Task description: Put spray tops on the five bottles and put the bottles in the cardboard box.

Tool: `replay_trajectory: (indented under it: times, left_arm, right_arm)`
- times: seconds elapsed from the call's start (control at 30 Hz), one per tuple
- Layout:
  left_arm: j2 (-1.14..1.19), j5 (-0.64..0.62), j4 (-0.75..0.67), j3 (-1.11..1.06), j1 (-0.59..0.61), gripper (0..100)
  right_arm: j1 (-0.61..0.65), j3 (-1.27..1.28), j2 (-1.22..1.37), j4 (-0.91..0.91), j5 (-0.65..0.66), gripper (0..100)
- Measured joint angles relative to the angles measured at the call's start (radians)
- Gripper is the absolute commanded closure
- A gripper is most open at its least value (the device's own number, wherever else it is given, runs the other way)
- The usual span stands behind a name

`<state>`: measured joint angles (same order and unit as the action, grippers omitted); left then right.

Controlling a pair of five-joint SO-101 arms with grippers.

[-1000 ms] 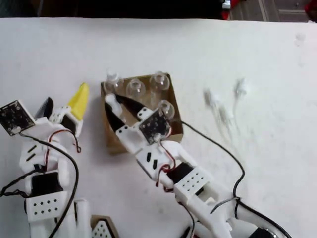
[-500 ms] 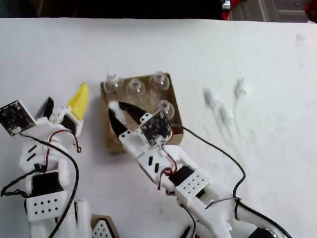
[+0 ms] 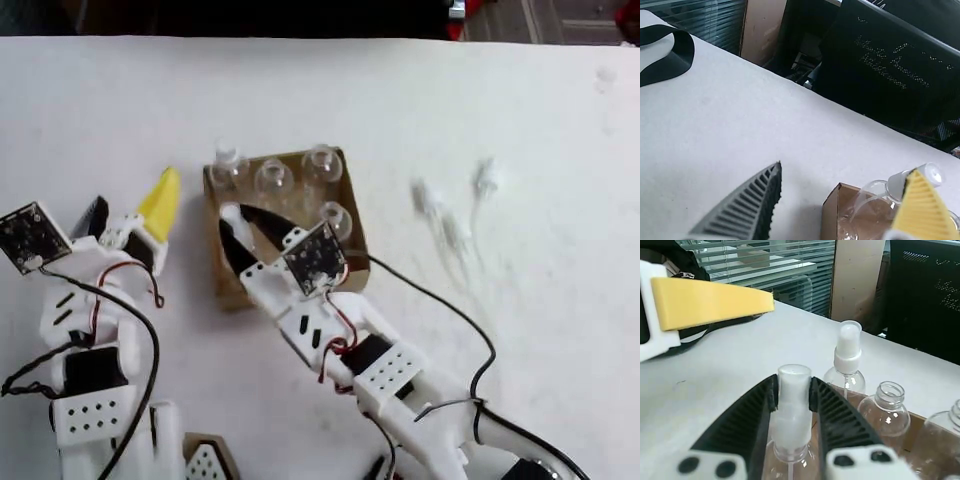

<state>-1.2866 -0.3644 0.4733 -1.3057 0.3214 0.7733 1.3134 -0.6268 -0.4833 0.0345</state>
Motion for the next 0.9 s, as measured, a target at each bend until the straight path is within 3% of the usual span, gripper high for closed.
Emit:
replay_trajectory:
  times: [0.47,0.67,0.9]
  left_arm:
    - [0.000,0.000,0.000,0.000,0.000,64]
    - [0.000,0.000,0.000,0.000,0.000,64]
    - [0.000,0.000,0.000,0.000,0.000,64]
  right_arm:
    - [0.043,0.002,-0.040,0.054,-0.002,85.8]
    - [0.043,-0.015,-0.161,0.218,-0.002,85.8]
    - [0.009,-0.193,-0.110,0.471,-0.009,86.1]
